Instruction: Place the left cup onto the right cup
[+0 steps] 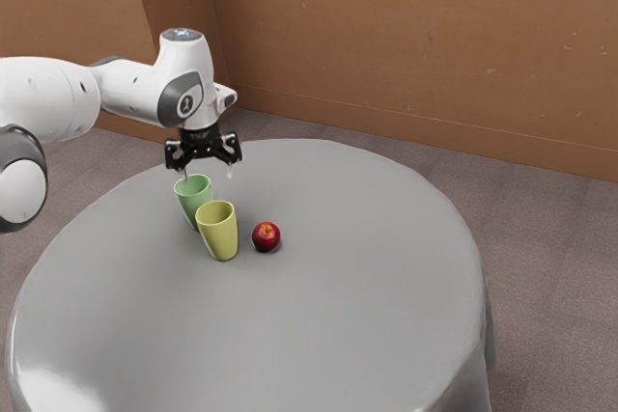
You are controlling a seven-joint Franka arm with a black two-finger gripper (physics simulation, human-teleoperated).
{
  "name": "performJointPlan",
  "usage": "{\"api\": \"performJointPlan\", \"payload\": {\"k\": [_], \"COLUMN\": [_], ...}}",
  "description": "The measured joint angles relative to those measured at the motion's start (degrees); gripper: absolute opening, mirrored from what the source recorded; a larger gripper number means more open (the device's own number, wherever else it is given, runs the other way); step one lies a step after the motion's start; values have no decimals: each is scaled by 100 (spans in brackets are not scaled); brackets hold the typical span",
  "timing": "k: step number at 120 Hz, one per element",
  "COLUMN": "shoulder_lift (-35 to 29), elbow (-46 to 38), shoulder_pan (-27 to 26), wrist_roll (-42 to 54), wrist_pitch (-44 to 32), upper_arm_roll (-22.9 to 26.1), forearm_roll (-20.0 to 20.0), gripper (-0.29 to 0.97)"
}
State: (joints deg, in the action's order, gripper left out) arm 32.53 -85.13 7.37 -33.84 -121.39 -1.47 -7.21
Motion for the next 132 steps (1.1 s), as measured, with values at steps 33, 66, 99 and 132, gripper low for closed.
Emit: {"api": "performJointPlan", "payload": {"k": [33, 66, 99, 132], "shoulder_lift": [216, 390, 415, 453], "elbow": [46, 55, 59, 62], "shoulder_pan": [80, 94, 124, 126], "wrist_roll": [-162, -270, -336, -363], "wrist_pitch": [-185, -294, -326, -342], "upper_arm_roll": [36, 44, 42, 42], "forearm_roll": [-22, -22, -32, -53], "gripper": [68, 48, 11, -6]}}
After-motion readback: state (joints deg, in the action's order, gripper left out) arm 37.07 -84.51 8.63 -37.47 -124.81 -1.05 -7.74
